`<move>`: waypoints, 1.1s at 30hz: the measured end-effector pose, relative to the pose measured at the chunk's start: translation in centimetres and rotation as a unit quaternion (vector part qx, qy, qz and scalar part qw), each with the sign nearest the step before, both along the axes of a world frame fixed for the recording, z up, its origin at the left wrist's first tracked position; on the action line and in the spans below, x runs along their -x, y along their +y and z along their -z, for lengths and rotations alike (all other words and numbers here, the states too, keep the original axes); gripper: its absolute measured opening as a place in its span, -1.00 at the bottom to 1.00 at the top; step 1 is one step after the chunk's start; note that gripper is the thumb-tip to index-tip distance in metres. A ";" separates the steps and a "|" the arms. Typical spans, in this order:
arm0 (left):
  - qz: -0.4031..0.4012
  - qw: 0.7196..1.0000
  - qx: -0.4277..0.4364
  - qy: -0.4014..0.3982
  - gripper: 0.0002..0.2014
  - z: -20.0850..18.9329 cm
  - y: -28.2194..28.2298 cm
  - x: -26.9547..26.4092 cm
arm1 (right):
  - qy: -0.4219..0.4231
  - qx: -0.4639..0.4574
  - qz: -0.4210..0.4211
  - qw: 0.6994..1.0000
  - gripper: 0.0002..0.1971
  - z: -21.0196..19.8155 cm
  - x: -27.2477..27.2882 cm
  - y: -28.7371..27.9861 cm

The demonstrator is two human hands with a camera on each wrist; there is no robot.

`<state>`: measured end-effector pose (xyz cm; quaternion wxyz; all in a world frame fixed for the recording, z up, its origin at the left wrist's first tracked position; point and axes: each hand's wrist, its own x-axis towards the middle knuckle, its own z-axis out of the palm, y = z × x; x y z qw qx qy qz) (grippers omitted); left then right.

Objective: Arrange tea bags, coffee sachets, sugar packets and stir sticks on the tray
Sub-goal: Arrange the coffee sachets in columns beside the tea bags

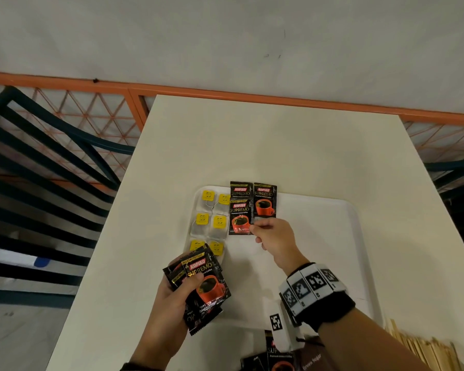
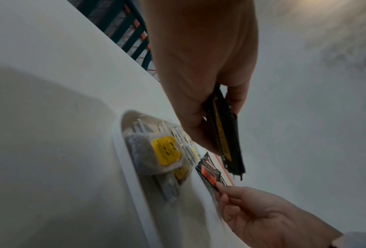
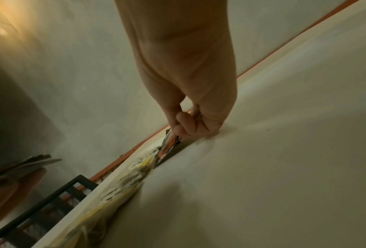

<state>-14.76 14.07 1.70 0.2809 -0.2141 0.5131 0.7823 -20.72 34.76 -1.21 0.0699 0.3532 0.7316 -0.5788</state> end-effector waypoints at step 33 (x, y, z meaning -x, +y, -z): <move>-0.005 1.000 -0.024 -0.010 -0.66 -0.1 0.1 -0.4 | 0.040 0.170 -0.155 0.972 -0.96 -2.6 -5.3 0.3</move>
